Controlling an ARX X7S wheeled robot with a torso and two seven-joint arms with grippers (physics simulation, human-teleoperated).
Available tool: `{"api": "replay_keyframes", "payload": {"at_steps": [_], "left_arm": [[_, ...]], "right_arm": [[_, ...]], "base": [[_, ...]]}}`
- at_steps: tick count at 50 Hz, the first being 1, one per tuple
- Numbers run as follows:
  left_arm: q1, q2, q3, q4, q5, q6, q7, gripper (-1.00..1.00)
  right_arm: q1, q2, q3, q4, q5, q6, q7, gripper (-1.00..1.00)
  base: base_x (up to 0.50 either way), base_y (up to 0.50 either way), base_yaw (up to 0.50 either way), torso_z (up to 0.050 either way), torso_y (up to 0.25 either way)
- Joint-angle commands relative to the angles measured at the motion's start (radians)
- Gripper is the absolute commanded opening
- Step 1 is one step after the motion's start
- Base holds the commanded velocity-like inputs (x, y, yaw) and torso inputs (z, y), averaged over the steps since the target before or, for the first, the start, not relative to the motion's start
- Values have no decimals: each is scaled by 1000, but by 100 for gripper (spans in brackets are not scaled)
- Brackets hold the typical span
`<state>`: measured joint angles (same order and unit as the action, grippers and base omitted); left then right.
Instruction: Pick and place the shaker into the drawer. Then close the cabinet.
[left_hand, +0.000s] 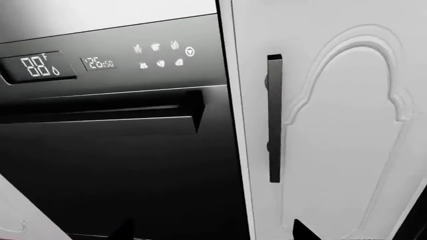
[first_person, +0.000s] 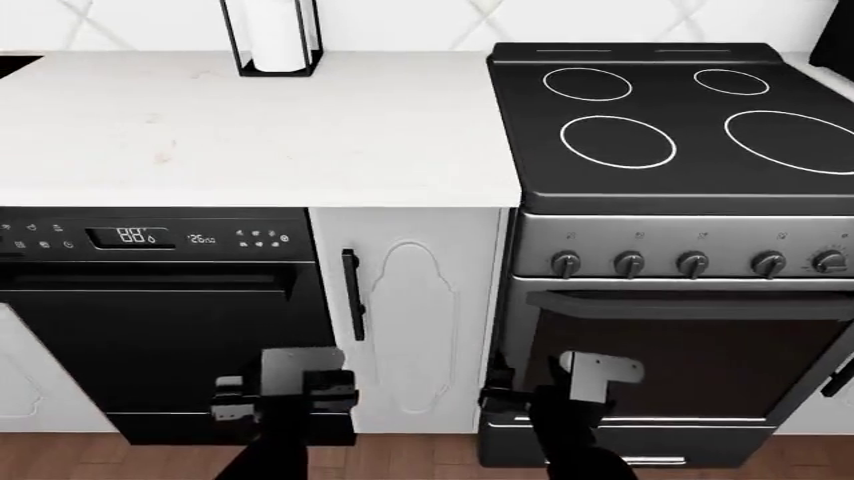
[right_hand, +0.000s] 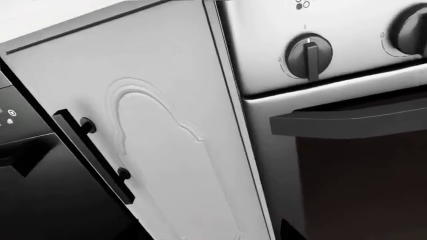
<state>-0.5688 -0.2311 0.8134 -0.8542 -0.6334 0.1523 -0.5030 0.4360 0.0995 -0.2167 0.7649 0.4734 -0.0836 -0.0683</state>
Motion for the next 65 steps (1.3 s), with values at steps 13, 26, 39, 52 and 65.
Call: {"api": "replay_keyframes", "payload": {"at_steps": [13, 26, 39, 52, 65], "left_arm": [[4, 53, -861, 805, 498, -623, 575, 100], [-478, -160, -902, 1161, 375, -1067, 672, 100], [-474, -211, -1082, 1239, 333, -1138, 650, 100], [-366, -238, -1139, 1280, 322, -1165, 663, 100], [-314, -227, -1157, 1318, 298, -1193, 670, 100]], "right_arm": [[-79, 295, 415, -1132, -90, 1028, 84, 100], [959, 922, 232, -1341, 911, 1632, 514, 100], [1176, 993, 121, -1331, 829, 1577, 440, 100], [1135, 1003, 154, -1338, 890, 1554, 499, 100], [1138, 1011, 141, -1334, 919, 1539, 507, 100]], "base": [[0, 0, 0, 0, 0], [0, 0, 0, 0, 0], [99, 0, 0, 0, 0], [500, -3, 0, 0, 0], [500, -3, 0, 0, 0]]}}
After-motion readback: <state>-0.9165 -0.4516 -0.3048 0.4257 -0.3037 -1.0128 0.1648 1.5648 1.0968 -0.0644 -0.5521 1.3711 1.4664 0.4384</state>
